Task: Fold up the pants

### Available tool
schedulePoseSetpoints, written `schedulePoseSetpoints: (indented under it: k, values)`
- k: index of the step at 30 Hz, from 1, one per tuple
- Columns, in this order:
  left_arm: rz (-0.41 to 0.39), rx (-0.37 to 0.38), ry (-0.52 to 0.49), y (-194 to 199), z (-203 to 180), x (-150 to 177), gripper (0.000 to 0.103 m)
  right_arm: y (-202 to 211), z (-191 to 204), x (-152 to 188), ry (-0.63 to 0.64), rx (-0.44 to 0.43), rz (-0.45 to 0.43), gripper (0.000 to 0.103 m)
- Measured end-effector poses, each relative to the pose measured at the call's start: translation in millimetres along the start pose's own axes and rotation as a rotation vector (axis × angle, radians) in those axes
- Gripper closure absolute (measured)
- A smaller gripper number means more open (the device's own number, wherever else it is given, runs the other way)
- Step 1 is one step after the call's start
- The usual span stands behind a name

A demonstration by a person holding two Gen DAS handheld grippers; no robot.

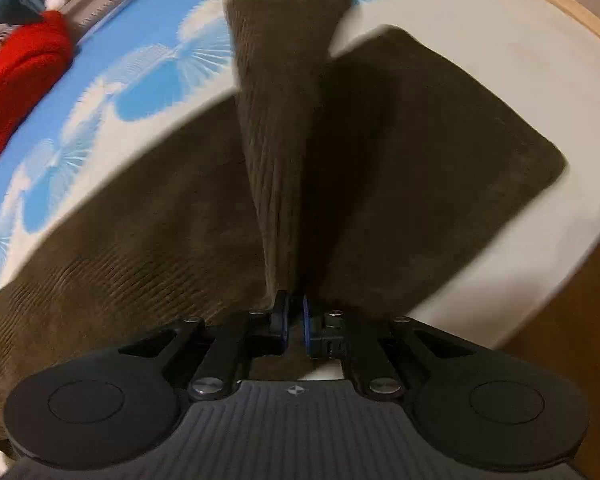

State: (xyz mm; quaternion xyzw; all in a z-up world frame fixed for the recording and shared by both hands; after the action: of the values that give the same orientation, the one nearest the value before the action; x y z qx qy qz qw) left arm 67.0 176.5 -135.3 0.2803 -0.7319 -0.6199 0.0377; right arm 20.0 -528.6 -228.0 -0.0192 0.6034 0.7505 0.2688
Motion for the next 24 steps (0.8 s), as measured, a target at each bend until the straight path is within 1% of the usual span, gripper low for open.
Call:
schedulePoseSetpoints:
  k: [2, 3, 4, 5, 6, 9, 12, 14, 16, 17, 18, 19, 20, 21, 22, 23, 24]
  values:
    - [0.017, 0.019, 0.047, -2, 5, -2, 0.087, 5, -18, -6, -0.022, -0.004, -0.048, 0.086]
    - [0.023, 0.028, 0.073, -2, 8, -2, 0.085, 8, -27, -11, -0.051, -0.003, -0.077, 0.074]
    - [0.031, 0.037, 0.103, -3, 10, -2, 0.081, 12, -39, -18, -0.099, 0.002, -0.123, 0.060]
    - [0.035, 0.041, 0.123, -3, 12, -3, 0.079, 16, -48, -25, -0.144, 0.006, -0.160, 0.053]
    - [0.039, 0.042, 0.138, -4, 13, -4, 0.079, 16, -56, -30, -0.185, 0.007, -0.185, 0.048]
    - [0.050, 0.020, 0.143, -9, 15, -4, 0.079, 9, -85, -42, -0.367, -0.023, -0.218, 0.047]
    - [0.058, 0.008, 0.141, -14, 15, -4, 0.079, -11, -108, -45, -0.530, -0.003, -0.186, 0.047]
    - [0.061, 0.005, 0.143, -16, 16, -5, 0.079, -21, -112, -43, -0.580, 0.006, -0.172, 0.047]
    - [0.061, -0.002, 0.140, -18, 16, -5, 0.079, -27, -112, -49, -0.593, -0.001, -0.177, 0.047]
    - [0.062, -0.008, 0.137, -18, 15, -5, 0.079, -27, -110, -52, -0.588, -0.001, -0.188, 0.048]
    - [0.062, -0.011, 0.134, -19, 15, -4, 0.079, -28, -110, -56, -0.578, 0.003, -0.198, 0.054]
    - [0.060, -0.013, 0.130, -19, 15, -4, 0.080, -31, -106, -58, -0.567, 0.007, -0.205, 0.081]
    - [0.052, -0.012, 0.123, -17, 14, -4, 0.083, -30, -104, -61, -0.550, 0.005, -0.215, 0.097]
    - [0.044, -0.006, 0.114, -15, 12, -4, 0.088, -31, -104, -66, -0.529, 0.007, -0.226, 0.096]
    - [0.031, 0.005, 0.098, -11, 11, -4, 0.090, -22, -99, -72, -0.482, 0.030, -0.260, 0.096]
    - [0.014, 0.017, 0.078, -6, 9, -3, 0.090, -8, -96, -78, -0.427, 0.051, -0.305, 0.097]
    - [0.001, 0.024, 0.063, -1, 8, -2, 0.091, 9, -86, -90, -0.353, 0.061, -0.378, 0.097]
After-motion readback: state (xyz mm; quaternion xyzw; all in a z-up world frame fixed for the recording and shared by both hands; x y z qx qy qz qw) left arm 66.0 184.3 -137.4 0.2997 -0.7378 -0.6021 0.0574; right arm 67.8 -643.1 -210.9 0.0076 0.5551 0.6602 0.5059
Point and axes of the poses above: each gripper's, at about its wrist camera, not at the fingertips, and y roughly against the way its jaws point, z to its left, x to its underside, the point moved 7 cm from there along -y, roughly the way its jaws point, and after that the axes turned 11 degrees about y, right-handed, at the moved point
